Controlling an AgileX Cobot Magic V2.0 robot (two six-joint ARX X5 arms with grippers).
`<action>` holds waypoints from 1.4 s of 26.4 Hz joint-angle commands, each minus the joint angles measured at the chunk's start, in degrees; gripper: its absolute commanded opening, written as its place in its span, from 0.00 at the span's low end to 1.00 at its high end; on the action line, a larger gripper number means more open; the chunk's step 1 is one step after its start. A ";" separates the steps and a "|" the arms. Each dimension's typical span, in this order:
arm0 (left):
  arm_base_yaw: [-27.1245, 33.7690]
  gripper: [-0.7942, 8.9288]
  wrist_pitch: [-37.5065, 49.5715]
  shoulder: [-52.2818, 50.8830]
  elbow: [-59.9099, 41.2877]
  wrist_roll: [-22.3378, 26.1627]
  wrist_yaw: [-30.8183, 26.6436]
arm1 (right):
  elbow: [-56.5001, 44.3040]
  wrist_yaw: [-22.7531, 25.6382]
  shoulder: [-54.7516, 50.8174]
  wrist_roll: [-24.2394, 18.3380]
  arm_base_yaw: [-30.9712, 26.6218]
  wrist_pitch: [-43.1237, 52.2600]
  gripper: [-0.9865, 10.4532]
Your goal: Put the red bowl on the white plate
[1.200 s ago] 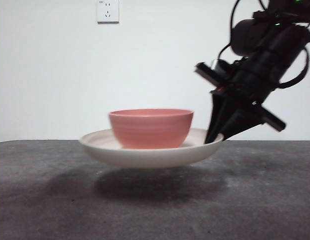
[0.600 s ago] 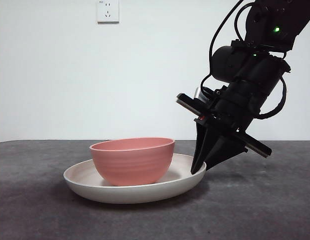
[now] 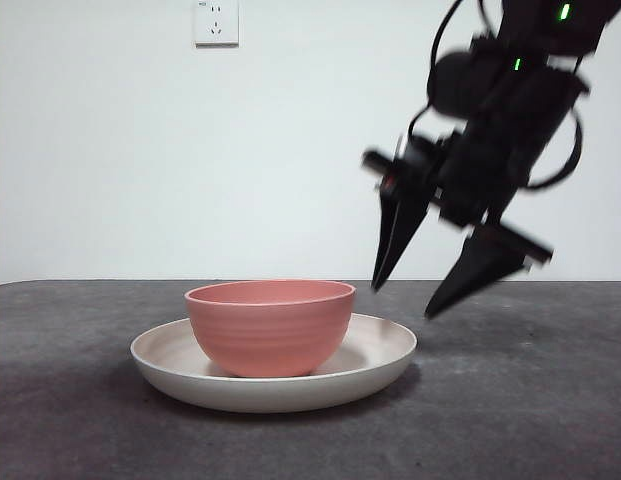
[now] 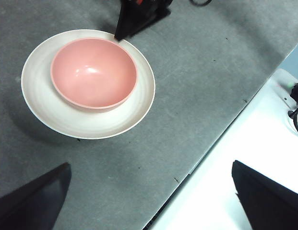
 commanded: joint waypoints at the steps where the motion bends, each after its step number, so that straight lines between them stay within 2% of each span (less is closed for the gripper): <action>1: -0.28 0.63 0.61 0.28 0.44 -0.17 0.26 | 2.16 1.42 -3.82 -4.57 -0.15 -3.13 0.34; 4: -0.28 0.63 0.74 0.28 0.44 -0.15 0.26 | 2.32 1.64 -11.82 -6.03 -0.13 -7.17 0.46; 7: -0.28 0.63 0.79 0.28 0.44 -0.15 0.26 | 2.32 2.43 -20.79 -6.23 0.24 -11.21 0.49; 10: -0.28 0.63 0.81 0.28 0.44 -0.15 0.26 | 2.27 7.50 -27.93 -7.41 1.64 -15.54 0.57; 14: -0.28 0.63 0.81 0.28 0.44 -0.15 0.26 | 2.21 11.96 -34.40 -7.96 3.48 -20.20 0.57; 19: -0.28 0.63 0.81 0.28 0.44 -0.15 0.26 | -1.38 13.84 -43.23 -7.98 7.02 -21.20 0.57; 29: -0.28 0.63 0.79 0.28 0.44 -0.17 0.26 | -15.23 14.36 -59.36 -6.82 12.17 -19.71 0.57; 37: -0.28 0.62 0.81 0.28 0.44 -0.15 0.26 | -17.68 14.43 -65.59 -6.99 12.66 -19.26 0.57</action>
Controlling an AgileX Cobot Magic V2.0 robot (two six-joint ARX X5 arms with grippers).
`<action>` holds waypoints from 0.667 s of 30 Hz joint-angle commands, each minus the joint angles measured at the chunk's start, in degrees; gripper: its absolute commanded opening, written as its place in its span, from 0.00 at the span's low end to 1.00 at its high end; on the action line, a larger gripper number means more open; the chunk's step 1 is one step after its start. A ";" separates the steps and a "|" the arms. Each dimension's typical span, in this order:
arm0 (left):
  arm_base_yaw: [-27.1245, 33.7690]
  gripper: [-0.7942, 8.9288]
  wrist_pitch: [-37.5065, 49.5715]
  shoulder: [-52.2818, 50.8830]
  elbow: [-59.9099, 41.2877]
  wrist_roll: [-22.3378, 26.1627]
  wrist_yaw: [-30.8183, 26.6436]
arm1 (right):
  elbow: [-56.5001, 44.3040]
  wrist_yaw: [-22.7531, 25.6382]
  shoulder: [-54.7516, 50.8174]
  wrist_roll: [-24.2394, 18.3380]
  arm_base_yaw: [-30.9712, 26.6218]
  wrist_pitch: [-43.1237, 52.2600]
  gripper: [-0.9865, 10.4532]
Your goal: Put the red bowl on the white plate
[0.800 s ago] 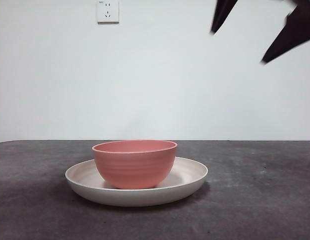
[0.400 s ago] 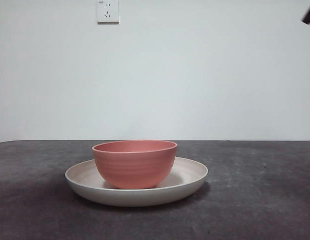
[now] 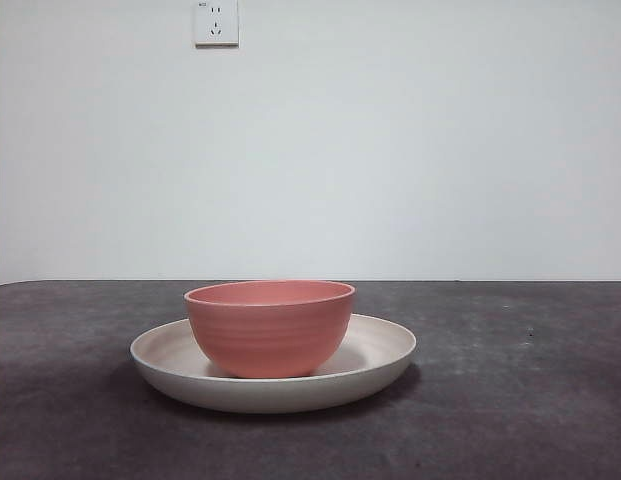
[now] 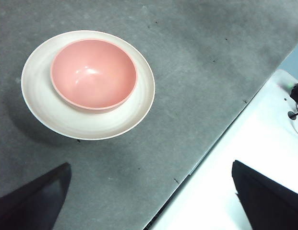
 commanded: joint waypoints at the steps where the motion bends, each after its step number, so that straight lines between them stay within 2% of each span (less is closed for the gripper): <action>1: -0.28 0.61 0.66 0.28 0.44 -0.13 0.24 | 0.33 0.00 0.17 0.15 0.52 1.09 0.56; 2: -0.28 0.56 0.63 0.28 0.44 -0.13 0.24 | 0.33 -0.02 0.17 0.17 0.52 1.11 0.52; 5: -0.28 0.21 0.63 0.28 0.44 -0.11 0.24 | 0.33 -0.04 0.37 0.37 0.55 1.07 0.08; 6: -0.28 0.08 0.66 0.28 0.44 -0.11 0.24 | 0.33 -0.07 0.37 0.57 0.55 1.25 0.11; 8: -0.28 0.11 0.70 0.28 0.44 -0.13 0.24 | 0.33 -0.09 0.35 1.27 0.55 1.70 0.11; 20: -0.28 0.11 0.63 0.24 0.44 -0.13 0.24 | 0.39 0.46 0.26 1.18 0.55 2.56 0.11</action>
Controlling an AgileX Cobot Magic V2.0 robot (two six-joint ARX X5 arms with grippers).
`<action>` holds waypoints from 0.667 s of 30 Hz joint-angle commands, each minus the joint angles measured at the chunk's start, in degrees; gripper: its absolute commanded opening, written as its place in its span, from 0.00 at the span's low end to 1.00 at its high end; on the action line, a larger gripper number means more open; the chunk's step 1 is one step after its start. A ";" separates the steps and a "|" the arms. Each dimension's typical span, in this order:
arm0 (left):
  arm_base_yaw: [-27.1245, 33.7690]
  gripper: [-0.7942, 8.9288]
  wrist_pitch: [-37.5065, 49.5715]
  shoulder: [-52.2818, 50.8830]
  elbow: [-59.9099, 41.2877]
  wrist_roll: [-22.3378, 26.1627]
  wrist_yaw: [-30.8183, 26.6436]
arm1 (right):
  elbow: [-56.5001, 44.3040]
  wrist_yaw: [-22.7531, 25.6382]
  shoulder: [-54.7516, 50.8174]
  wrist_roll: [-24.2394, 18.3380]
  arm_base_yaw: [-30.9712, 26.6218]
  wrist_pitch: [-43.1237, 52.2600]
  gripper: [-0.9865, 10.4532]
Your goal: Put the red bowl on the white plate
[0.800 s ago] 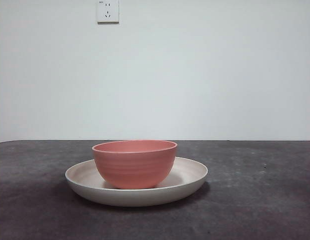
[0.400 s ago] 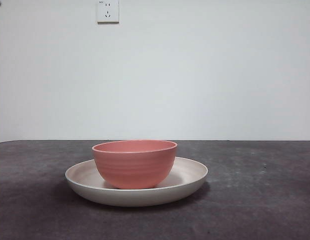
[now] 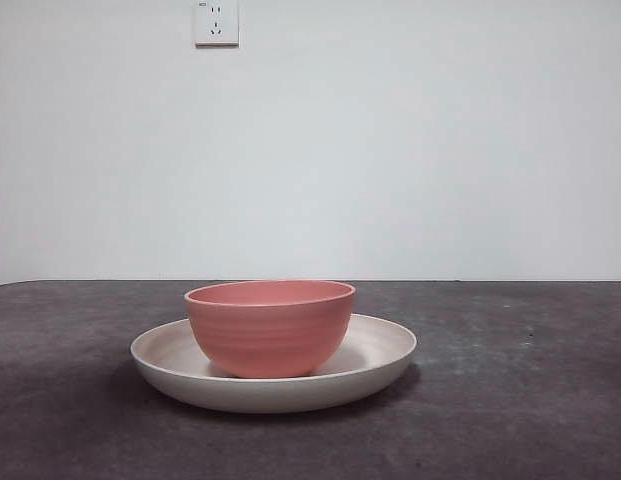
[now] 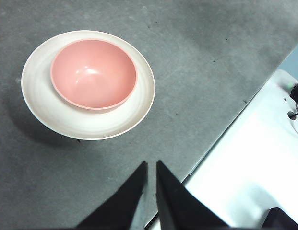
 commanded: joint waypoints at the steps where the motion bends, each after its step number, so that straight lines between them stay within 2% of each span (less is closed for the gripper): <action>1: -0.28 0.11 0.66 0.26 0.44 -0.11 0.24 | 0.39 0.22 0.15 0.59 0.55 0.63 0.11; 6: 0.17 0.11 0.66 -0.48 0.33 -0.11 0.24 | 0.39 0.22 0.17 0.59 0.55 0.63 0.11; 9: 3.28 0.11 0.92 -1.66 0.02 -0.11 0.28 | 0.42 0.22 0.17 0.59 0.55 0.63 0.11; 13: 12.72 0.11 4.24 -4.98 -4.17 0.09 0.26 | 0.42 0.22 0.15 0.59 0.55 0.63 0.11; 17: 23.10 0.11 15.50 -11.26 -14.73 0.09 0.24 | 0.42 0.22 0.17 0.59 0.55 0.63 0.11; 20: 28.70 0.11 23.58 -16.70 -23.52 0.09 0.24 | 0.42 0.22 0.15 0.59 0.55 0.63 0.11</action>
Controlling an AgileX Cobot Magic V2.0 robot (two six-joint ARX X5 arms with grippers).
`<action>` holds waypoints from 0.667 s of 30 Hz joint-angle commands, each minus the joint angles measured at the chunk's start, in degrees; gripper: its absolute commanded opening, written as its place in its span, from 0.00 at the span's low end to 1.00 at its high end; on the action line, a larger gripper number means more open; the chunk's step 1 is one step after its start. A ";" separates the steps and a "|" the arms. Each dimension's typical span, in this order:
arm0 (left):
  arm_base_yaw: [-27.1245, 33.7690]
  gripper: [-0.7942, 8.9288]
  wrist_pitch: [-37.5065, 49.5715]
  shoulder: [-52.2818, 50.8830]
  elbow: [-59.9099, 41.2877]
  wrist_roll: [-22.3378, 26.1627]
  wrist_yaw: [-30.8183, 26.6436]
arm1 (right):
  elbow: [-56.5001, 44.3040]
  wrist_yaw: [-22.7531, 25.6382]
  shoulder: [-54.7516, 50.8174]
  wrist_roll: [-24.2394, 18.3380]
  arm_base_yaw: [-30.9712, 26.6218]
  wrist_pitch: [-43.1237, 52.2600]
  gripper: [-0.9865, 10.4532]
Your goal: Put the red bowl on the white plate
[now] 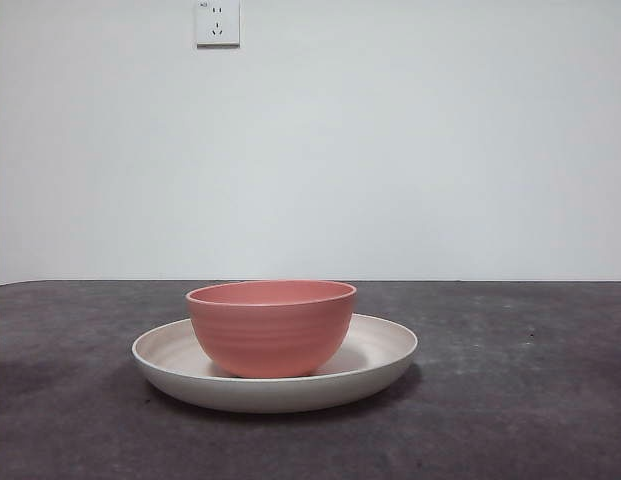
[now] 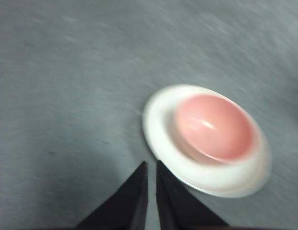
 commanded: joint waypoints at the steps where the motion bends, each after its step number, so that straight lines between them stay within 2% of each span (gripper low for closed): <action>1: 3.87 0.11 6.54 -4.70 -7.23 0.11 0.07 | 0.42 0.20 0.15 0.59 0.55 0.59 0.11; 6: 8.81 0.11 12.44 -14.60 -19.21 0.92 -5.01 | 0.42 0.20 0.17 0.59 0.55 0.59 0.11; 12: 10.73 0.11 12.76 -24.39 -26.62 0.70 -9.62 | 0.42 0.20 0.15 0.59 0.55 0.59 0.11; 20: 12.31 0.11 15.41 -25.27 -29.27 1.73 -11.30 | 0.42 0.20 0.15 0.59 0.55 0.61 0.11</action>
